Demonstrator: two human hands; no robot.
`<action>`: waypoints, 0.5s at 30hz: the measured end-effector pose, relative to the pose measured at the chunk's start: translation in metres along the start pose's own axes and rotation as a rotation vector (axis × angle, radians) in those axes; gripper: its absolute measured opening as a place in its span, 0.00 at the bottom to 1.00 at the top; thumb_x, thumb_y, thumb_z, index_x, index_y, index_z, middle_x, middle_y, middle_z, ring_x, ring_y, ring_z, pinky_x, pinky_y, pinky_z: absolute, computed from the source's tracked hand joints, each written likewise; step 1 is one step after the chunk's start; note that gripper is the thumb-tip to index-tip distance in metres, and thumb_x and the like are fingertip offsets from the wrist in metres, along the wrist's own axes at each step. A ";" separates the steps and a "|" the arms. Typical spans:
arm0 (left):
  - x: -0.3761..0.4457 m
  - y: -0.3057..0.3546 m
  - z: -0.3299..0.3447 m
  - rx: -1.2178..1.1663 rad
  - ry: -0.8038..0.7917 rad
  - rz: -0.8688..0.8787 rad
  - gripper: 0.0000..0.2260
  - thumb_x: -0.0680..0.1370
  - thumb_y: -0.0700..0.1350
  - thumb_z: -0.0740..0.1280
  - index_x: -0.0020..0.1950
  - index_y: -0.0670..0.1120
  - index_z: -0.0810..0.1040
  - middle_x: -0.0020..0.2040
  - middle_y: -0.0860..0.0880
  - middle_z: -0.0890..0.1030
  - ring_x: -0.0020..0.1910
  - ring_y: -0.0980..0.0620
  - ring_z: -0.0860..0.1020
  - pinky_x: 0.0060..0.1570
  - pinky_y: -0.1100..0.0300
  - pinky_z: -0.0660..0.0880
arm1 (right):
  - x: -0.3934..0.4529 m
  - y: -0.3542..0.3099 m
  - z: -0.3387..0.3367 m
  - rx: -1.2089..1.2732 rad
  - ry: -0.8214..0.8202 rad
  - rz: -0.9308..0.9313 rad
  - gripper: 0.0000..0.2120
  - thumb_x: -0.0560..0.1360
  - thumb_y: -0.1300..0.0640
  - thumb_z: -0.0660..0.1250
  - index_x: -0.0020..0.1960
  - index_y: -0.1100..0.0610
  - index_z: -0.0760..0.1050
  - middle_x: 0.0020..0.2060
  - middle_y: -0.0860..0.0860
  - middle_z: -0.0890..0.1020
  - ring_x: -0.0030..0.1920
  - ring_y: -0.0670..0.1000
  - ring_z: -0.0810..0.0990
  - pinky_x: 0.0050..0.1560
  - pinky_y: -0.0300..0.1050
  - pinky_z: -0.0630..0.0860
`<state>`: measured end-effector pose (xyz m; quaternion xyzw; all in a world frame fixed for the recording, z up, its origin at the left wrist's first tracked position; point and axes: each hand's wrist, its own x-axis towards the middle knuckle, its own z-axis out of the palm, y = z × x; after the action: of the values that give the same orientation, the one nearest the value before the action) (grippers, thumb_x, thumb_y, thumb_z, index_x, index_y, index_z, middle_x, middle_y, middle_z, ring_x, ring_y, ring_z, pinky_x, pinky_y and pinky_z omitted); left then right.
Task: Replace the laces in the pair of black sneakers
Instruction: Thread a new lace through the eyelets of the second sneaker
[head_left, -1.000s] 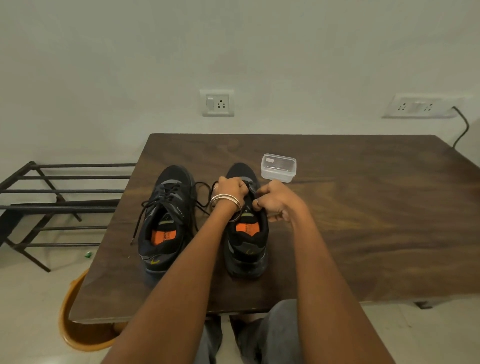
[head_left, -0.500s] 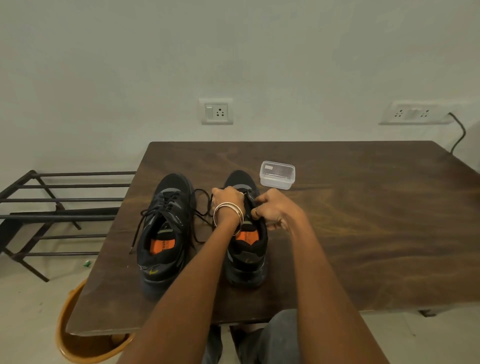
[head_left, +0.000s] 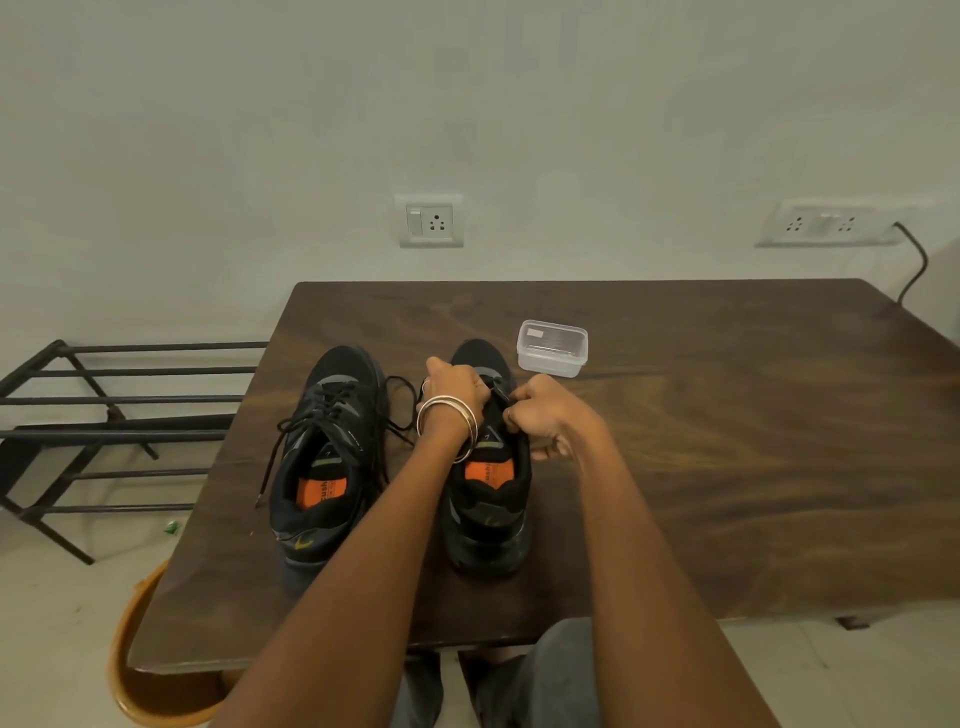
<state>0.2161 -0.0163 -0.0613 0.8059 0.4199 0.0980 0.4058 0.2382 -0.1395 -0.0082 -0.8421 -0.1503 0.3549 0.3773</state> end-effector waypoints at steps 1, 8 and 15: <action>0.002 -0.003 0.001 0.035 0.000 0.017 0.09 0.74 0.38 0.62 0.53 0.39 0.76 0.54 0.47 0.73 0.40 0.50 0.73 0.44 0.56 0.74 | 0.000 0.000 0.000 -0.013 -0.002 -0.004 0.13 0.77 0.68 0.59 0.59 0.62 0.76 0.51 0.62 0.82 0.51 0.57 0.82 0.45 0.49 0.79; -0.002 -0.004 0.000 0.058 0.010 0.046 0.07 0.74 0.41 0.64 0.49 0.41 0.78 0.55 0.46 0.70 0.40 0.50 0.71 0.54 0.47 0.74 | 0.001 -0.001 0.002 -0.093 -0.021 -0.029 0.11 0.76 0.67 0.59 0.55 0.64 0.78 0.50 0.62 0.83 0.52 0.60 0.83 0.43 0.50 0.81; -0.007 -0.004 0.002 0.145 0.007 0.104 0.11 0.79 0.45 0.59 0.55 0.43 0.78 0.59 0.46 0.68 0.49 0.48 0.67 0.59 0.45 0.70 | 0.002 -0.001 0.001 -0.126 -0.038 -0.053 0.11 0.76 0.68 0.59 0.55 0.65 0.78 0.49 0.63 0.83 0.50 0.60 0.84 0.42 0.49 0.81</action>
<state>0.2102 -0.0218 -0.0637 0.8536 0.3850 0.0909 0.3391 0.2385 -0.1373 -0.0088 -0.8530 -0.2020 0.3504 0.3298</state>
